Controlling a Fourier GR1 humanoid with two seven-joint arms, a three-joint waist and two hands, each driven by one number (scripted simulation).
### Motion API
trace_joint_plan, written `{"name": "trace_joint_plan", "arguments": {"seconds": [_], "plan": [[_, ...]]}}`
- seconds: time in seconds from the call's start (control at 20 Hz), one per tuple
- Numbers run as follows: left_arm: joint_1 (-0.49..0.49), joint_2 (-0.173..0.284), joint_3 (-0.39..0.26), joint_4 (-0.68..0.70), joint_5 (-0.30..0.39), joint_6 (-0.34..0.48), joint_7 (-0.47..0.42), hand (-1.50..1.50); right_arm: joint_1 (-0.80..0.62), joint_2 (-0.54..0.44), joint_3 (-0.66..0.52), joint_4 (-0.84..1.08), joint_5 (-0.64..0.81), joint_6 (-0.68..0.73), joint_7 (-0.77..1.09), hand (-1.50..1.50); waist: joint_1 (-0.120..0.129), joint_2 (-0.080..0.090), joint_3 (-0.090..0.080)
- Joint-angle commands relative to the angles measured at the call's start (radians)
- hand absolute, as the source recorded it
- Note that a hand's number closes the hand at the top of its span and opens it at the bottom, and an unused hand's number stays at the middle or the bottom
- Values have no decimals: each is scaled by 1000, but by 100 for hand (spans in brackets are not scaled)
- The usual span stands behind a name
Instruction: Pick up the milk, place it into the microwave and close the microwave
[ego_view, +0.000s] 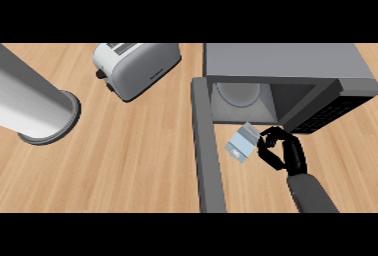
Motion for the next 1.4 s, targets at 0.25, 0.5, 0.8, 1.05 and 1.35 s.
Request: {"name": "trace_joint_plan", "arguments": {"seconds": [0.25,0.5,0.8,1.05,1.35], "plan": [[30,0,25,11,38,-62,-18,-150,-92,-79,-16,108,-30,209,-205,150,18,5,4],[-9,-5,25,11,25,-40,20,-150,-128,-50,5,136,-20,262,-294,150,5,4,3],[31,-6,41,24,49,-61,-10,-150,-131,-24,52,68,-28,411,-261,150,-7,-6,1],[-22,-6,117,76,85,-73,-1,-150,-165,10,93,-93,-7,321,-102,150,-20,-9,0],[-59,9,154,89,113,-89,41,-150,-246,10,87,-196,-4,276,111,150,-18,-5,0]]}}
